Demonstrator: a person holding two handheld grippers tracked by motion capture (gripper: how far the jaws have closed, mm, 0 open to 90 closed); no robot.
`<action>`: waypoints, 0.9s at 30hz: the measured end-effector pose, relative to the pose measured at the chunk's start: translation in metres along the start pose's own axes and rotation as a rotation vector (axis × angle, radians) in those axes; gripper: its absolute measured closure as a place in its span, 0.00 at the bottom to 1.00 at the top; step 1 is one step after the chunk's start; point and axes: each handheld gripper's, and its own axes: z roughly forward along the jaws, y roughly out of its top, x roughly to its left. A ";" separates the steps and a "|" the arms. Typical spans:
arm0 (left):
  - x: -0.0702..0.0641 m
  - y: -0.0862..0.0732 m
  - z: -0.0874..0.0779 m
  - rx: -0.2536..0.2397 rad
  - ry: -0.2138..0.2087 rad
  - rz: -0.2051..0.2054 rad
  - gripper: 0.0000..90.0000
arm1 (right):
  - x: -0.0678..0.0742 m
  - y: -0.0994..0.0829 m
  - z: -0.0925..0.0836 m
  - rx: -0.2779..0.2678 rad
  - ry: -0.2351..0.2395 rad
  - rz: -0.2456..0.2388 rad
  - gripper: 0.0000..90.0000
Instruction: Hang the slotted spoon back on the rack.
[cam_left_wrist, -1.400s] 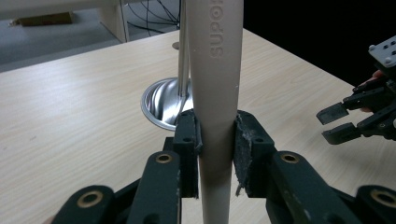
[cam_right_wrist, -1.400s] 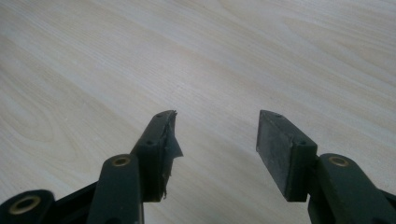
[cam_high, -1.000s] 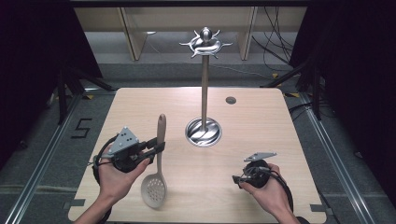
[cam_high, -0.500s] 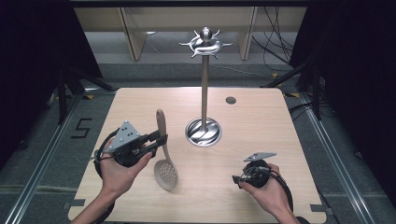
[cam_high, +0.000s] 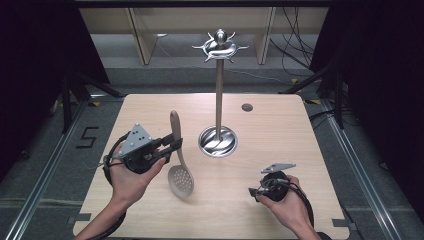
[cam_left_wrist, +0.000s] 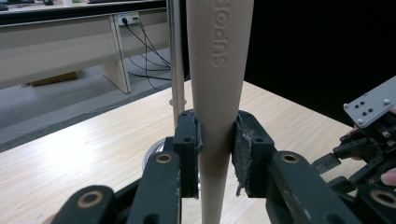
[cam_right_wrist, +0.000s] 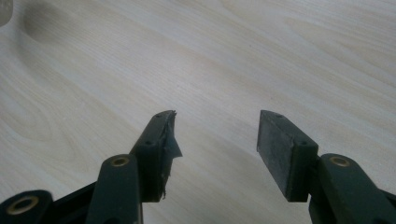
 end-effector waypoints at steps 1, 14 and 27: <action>0.000 0.001 0.001 -0.003 0.000 -0.002 0.80 | 0.000 0.000 0.000 -0.001 0.000 0.000 0.52; 0.004 0.013 0.010 -0.028 0.018 0.025 0.80 | 0.000 0.000 0.000 -0.006 -0.002 -0.005 0.51; 0.005 0.025 0.025 -0.046 0.023 0.018 0.80 | 0.001 -0.001 -0.001 -0.026 -0.013 0.000 0.50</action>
